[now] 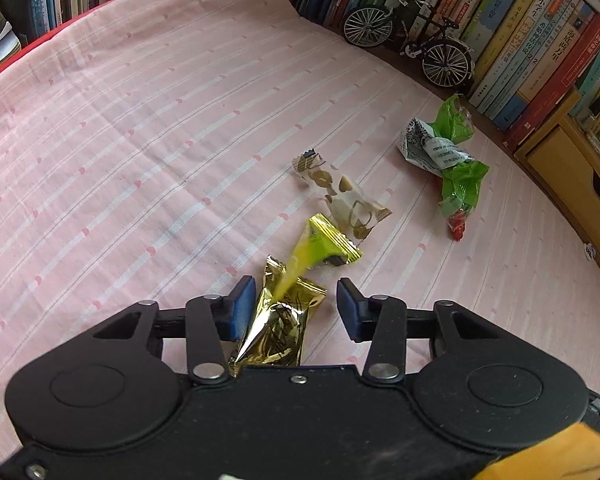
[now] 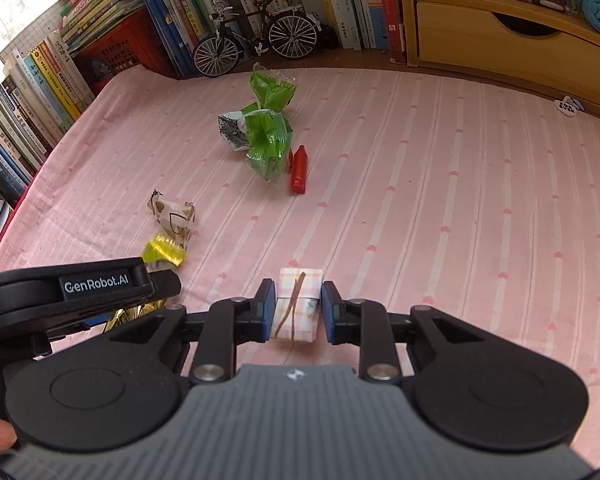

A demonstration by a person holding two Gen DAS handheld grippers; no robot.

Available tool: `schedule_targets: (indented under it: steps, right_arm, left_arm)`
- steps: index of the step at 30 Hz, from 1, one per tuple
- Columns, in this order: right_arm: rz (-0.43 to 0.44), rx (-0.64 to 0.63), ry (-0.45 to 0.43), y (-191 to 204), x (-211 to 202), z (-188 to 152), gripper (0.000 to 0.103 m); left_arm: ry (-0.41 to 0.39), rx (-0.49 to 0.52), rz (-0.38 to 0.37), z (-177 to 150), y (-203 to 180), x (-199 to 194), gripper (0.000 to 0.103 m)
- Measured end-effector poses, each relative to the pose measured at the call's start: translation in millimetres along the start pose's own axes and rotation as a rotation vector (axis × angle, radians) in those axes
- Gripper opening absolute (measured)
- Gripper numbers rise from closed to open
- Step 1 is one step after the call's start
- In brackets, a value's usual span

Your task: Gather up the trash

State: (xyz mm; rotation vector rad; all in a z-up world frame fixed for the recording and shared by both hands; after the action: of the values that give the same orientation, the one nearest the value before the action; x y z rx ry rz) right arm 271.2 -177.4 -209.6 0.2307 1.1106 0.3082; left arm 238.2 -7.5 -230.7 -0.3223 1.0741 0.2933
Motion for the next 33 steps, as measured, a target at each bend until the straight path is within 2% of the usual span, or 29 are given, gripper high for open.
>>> schedule_targets:
  steps: [1,3,8,14,17,21,23,24,25,26,27,29,31,33]
  right_arm:
    - [0.001,-0.001,0.001,1,0,0,0.031]
    - [0.003,-0.002,0.001,2,1,-1,0.031]
    - [0.006,-0.006,0.001,4,1,-2,0.031]
    - [0.024,-0.014,0.001,8,-1,-2,0.031]
    - [0.042,-0.018,0.006,12,-2,-3,0.03]
    - [0.06,-0.011,0.01,17,-2,-3,0.029]
    - [0.062,-0.011,0.009,18,-2,-2,0.029]
    - [0.062,-0.011,0.009,18,-2,-2,0.029]
    - [0.062,-0.01,0.01,18,-2,-3,0.029]
    - [0.061,-0.009,0.01,19,-2,-3,0.029]
    - [0.06,-0.01,0.011,19,-2,-3,0.029]
    - [0.061,-0.014,0.012,20,-2,-4,0.029]
    - [0.062,-0.02,0.013,21,-3,-4,0.029]
    - [0.063,-0.026,0.012,23,-5,-5,0.029]
  left_arm:
    - [-0.003,-0.003,0.0,-1,2,-1,0.033]
    - [-0.005,-0.019,-0.014,-3,6,-3,0.03]
    - [0.005,-0.051,-0.066,-6,9,-11,0.03]
    - [0.003,0.003,-0.076,-12,8,-28,0.032]
    - [-0.001,0.04,-0.076,-15,8,-35,0.028]
    - [0.006,0.033,-0.081,-21,13,-40,0.026]
    - [0.013,0.02,-0.081,-23,16,-40,0.031]
    - [0.017,0.015,-0.082,-24,16,-39,0.044]
    - [0.022,0.015,-0.077,-26,16,-37,0.051]
    - [0.026,0.023,-0.073,-28,15,-34,0.05]
    - [0.037,0.035,-0.079,-29,13,-31,0.045]
    - [0.071,0.02,-0.109,-35,9,-25,0.025]
    - [0.071,-0.01,-0.121,-37,9,-27,0.023]
    - [0.056,0.005,-0.129,-36,7,-34,0.021]
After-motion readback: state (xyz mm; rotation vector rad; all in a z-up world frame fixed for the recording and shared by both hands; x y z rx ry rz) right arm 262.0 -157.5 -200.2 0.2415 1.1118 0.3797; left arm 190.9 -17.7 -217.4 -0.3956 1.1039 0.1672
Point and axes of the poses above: each gripper's, at about its wrist camera, not at the fingertips, and x roughly the way its jaws point, y to its left, z to its top, the point moved 10 cm from there along x, roughly the way its jaws point, and after that the axes turned 8 degrees about x, right-handed, at the moved point
